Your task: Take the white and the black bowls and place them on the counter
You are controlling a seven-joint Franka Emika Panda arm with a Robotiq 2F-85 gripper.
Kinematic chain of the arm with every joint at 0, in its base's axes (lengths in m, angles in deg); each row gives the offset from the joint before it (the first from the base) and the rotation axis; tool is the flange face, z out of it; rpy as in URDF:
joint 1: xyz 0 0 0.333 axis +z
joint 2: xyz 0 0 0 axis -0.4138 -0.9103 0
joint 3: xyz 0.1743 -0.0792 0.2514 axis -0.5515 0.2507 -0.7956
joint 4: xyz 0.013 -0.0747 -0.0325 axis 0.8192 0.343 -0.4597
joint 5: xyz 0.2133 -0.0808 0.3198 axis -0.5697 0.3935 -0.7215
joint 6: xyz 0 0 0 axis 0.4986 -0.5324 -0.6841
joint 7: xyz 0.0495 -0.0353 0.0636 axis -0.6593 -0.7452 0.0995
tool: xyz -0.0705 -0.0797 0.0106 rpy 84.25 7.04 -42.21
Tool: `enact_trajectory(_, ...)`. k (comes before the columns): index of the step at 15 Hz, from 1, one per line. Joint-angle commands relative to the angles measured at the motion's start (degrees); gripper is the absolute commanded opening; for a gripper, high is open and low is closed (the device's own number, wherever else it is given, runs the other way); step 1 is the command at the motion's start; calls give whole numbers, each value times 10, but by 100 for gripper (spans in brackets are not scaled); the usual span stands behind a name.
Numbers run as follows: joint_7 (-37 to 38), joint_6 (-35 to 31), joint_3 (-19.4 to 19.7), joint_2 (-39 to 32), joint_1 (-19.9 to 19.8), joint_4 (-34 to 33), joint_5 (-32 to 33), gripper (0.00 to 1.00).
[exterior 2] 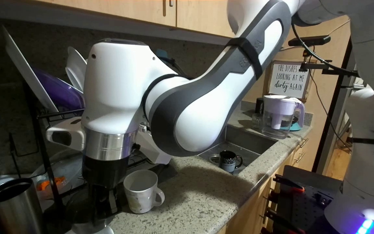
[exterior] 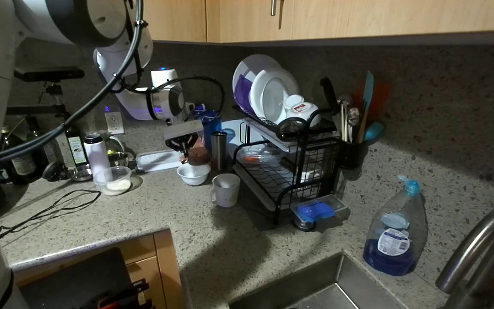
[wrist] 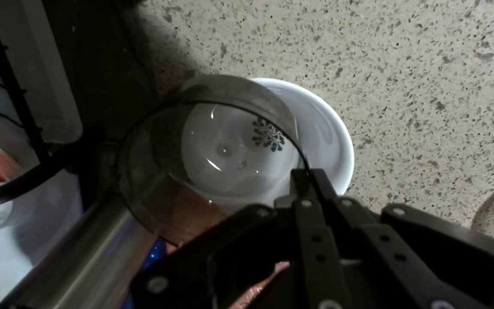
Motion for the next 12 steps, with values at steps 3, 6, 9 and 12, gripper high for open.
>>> enact_trajectory(3, -10, 1, 3, 6, -5, -1, -8, 4)
enact_trajectory(6, -10, 1, 2, 6, -5, 0, -8, 4)
enact_trajectory(9, -7, 1, 3, 6, -2, 0, -3, 2)
enact_trajectory(12, 1, -10, 4, 9, 8, 11, 4, 3)
